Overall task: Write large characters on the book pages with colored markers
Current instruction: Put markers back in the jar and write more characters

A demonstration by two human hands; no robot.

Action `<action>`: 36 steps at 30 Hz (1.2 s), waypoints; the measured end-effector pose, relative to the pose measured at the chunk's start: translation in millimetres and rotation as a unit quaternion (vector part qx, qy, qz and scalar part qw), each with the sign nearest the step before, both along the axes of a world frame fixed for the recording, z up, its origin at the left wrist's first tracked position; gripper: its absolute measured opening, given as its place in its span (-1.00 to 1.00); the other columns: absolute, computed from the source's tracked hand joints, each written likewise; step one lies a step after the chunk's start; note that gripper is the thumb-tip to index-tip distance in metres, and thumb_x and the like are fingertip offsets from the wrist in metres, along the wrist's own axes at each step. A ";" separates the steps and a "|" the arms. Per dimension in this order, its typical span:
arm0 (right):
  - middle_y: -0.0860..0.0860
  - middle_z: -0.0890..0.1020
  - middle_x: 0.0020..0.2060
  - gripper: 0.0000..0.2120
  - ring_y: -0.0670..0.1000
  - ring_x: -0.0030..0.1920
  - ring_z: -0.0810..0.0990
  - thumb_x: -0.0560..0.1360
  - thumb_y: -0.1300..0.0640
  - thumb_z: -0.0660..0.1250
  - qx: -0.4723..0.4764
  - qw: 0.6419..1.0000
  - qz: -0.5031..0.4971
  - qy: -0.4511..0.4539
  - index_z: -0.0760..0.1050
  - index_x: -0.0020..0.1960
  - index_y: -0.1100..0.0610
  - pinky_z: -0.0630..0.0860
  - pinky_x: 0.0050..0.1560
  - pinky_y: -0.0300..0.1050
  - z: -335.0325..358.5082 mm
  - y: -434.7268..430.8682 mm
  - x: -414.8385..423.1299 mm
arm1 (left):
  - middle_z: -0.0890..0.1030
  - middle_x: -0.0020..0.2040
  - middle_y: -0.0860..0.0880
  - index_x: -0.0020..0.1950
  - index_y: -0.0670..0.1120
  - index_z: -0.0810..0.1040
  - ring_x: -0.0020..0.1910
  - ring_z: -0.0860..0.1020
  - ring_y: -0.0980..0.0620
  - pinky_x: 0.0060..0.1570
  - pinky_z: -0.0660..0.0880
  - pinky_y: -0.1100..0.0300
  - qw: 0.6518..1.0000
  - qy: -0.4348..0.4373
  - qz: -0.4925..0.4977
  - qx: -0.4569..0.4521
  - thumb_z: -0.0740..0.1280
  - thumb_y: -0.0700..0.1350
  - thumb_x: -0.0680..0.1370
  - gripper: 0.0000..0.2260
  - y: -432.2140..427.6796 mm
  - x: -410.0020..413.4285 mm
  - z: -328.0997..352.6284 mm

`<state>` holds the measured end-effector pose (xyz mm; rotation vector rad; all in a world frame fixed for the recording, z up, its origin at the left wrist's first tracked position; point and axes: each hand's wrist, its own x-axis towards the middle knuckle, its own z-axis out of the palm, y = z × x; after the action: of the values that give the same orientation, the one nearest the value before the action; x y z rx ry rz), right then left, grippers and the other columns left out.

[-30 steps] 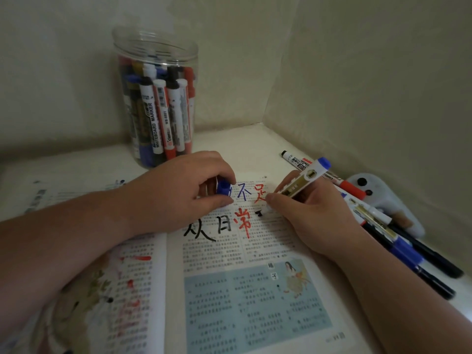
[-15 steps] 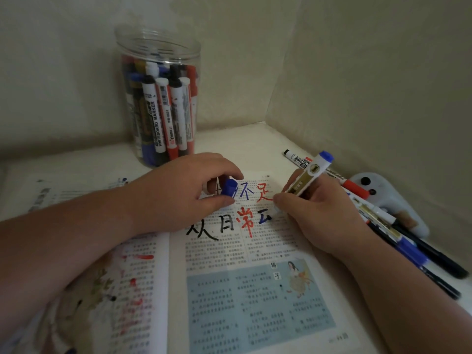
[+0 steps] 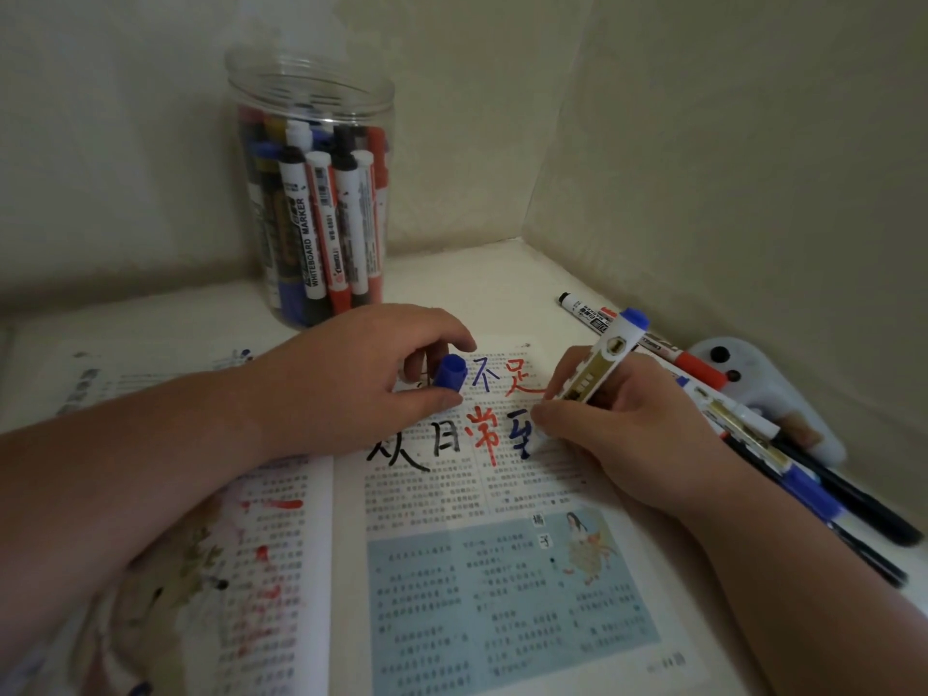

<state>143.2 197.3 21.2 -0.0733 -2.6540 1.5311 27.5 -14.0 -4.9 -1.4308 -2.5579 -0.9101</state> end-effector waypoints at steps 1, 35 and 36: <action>-0.25 0.58 -0.51 -0.53 -0.28 -0.44 0.56 0.52 0.36 0.40 0.013 1.000 -0.002 -0.002 0.58 -0.43 -0.09 0.42 -0.37 -0.47 -1.0 0.7 -0.5 | 0.58 -0.02 0.21 0.26 0.14 0.53 0.00 0.52 0.22 0.01 0.46 0.30 1.000 0.001 0.000 -0.001 0.44 0.11 0.51 -0.67 -0.2 -0.2 -0.3; -0.10 0.53 -0.47 -0.93 -0.18 -0.47 0.51 0.53 0.39 0.38 -0.170 0.972 -0.041 0.157 0.49 -0.04 0.35 0.40 -0.39 -0.41 -9.0 0.3 2.1 | 0.53 0.00 0.15 0.17 0.01 0.59 -0.01 0.54 0.13 0.02 0.44 0.37 0.995 0.010 -0.025 0.095 0.43 -0.14 0.57 -0.81 0.1 -0.9 4.8; -0.11 0.52 -0.46 -0.89 -0.18 -0.47 0.49 0.51 0.37 0.40 -0.159 0.974 -0.042 0.159 0.49 0.00 0.35 0.39 -0.39 -0.40 -10.9 0.1 1.5 | 0.54 -0.02 0.13 0.11 0.01 0.59 -0.02 0.56 0.12 0.02 0.48 0.34 0.994 -0.012 -0.025 0.102 0.45 -0.15 0.54 -0.83 0.1 -0.6 4.9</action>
<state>144.6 197.5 10.3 0.0397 -2.1224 1.7552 26.9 -13.9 0.0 -1.4372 -2.3741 -1.1633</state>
